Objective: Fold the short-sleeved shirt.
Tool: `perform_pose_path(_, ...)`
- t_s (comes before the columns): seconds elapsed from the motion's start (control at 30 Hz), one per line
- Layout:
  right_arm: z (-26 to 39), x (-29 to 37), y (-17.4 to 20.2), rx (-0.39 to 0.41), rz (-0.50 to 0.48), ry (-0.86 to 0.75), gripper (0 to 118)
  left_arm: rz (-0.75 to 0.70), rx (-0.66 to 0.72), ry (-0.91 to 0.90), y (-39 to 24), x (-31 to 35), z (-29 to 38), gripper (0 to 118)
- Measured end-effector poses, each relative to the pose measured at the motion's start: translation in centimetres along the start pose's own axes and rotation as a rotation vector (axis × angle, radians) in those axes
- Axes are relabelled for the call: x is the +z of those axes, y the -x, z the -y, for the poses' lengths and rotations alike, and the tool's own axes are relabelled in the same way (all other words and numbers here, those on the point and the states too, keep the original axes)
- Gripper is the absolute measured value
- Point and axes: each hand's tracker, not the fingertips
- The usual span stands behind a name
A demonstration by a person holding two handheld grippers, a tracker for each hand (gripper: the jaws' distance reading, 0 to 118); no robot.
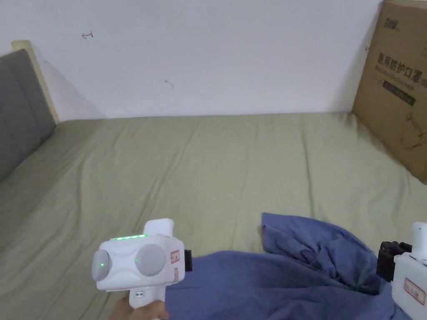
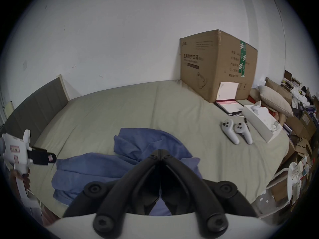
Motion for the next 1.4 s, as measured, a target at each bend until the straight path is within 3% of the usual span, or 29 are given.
perform_pose_path(0.13,0.1,-1.3,1.4,0.015,-0.03,0.022,0,-0.037,-0.014,0.019,3.3,-0.4,-3.5,9)
perform_pose_path(0.17,0.2,-1.6,1.7,0.023,-0.031,0.031,0,-0.054,-0.018,0.034,3.9,-1.1,-4.4,31)
perform_pose_path(0.23,0.4,-2.2,2.1,0.029,-0.036,0.047,0,-0.102,0.059,0.107,5.5,-3.2,-5.3,102)
perform_pose_path(0.27,0.6,-2.5,2.3,0.032,-0.043,0.059,0,-0.097,0.087,0.111,6.4,-4.3,-5.4,114)
perform_pose_path(0.3,0.8,-2.8,2.4,0.033,-0.047,0.066,0,-0.094,0.117,0.104,6.8,-5.4,-5.3,114)
perform_pose_path(0.4,1.2,-3.6,2.7,0.049,-0.047,0.097,0,-0.144,0.147,0.248,8.0,-9.7,-4.6,104)
perform_pose_path(0.47,1.5,-4.0,2.8,0.054,-0.046,0.11,0,-0.147,0.121,0.317,7.8,-11.7,-2.5,80)
perform_pose_path(0.5,1.6,-4.2,2.8,0.054,-0.048,0.117,0,-0.207,0.074,0.322,7.4,-12.5,-1.5,75)
perform_pose_path(0.53,1.7,-4.3,2.7,0.055,-0.049,0.123,0,-0.224,0.012,0.205,6.6,-11.7,-1.3,70)
perform_pose_path(0.57,1.8,-4.5,2.6,0.057,-0.05,0.131,0,-0.241,0.0,0.219,5.8,-10.8,-1.1,58)
perform_pose_path(0.6,1.9,-4.6,2.5,0.062,-0.05,0.14,0,-0.262,0.015,0.191,5.5,-10.1,-1.5,34)
perform_pose_path(0.63,2.0,-4.7,2.4,0.067,-0.048,0.146,0,-0.257,0.022,0.186,5.5,-9.7,-1.8,2)
perform_pose_path(0.73,1.6,-5.4,1.5,0.049,-0.049,0.162,0,-0.227,0.027,0.198,5.4,-9.2,-2.3,2)
perform_pose_path(0.8,0.7,-6.5,0.4,-0.015,-0.102,0.176,0,-0.217,0.012,0.191,5.3,-8.5,-2.4,2)
perform_pose_path(0.9,-2.2,-9.7,-1.5,-0.042,-0.15,0.188,0,-0.165,0.087,0.15,5.3,-6.8,-3.2,2)
perform_pose_path(0.93,-3.3,-11.0,-2.2,-0.051,-0.152,0.18,12,-0.162,0.068,0.143,5.2,-6.3,-3.5,2)
perform_pose_path(1.0,-5.4,-14.5,-3.3,-0.036,-0.13,0.234,57,-0.162,0.021,0.106,4.5,-5.0,-4.0,2)
perform_pose_path(1.03,-6.3,-16.5,-3.7,-0.004,-0.119,0.28,70,-0.153,0.002,0.097,4.4,-4.4,-4.1,2)
perform_pose_path(1.17,-7.8,-23.5,-4.8,0.056,-0.018,0.403,70,-0.111,0.044,0.055,3.8,-2.1,-4.8,2)
perform_pose_path(1.3,-6.1,-29.1,-4.5,0.127,-0.088,0.554,70,-0.127,0.013,0.03,3.2,-1.3,-5.4,2)
perform_pose_path(1.37,-4.9,-31.8,-4.4,0.165,-0.012,0.663,69,-0.124,0.004,0.038,3.3,-1.5,-5.6,2)
perform_pose_path(1.4,-4.0,-32.6,-4.6,0.153,-0.017,0.683,67,-0.122,0.004,0.038,3.3,-1.6,-5.6,2)
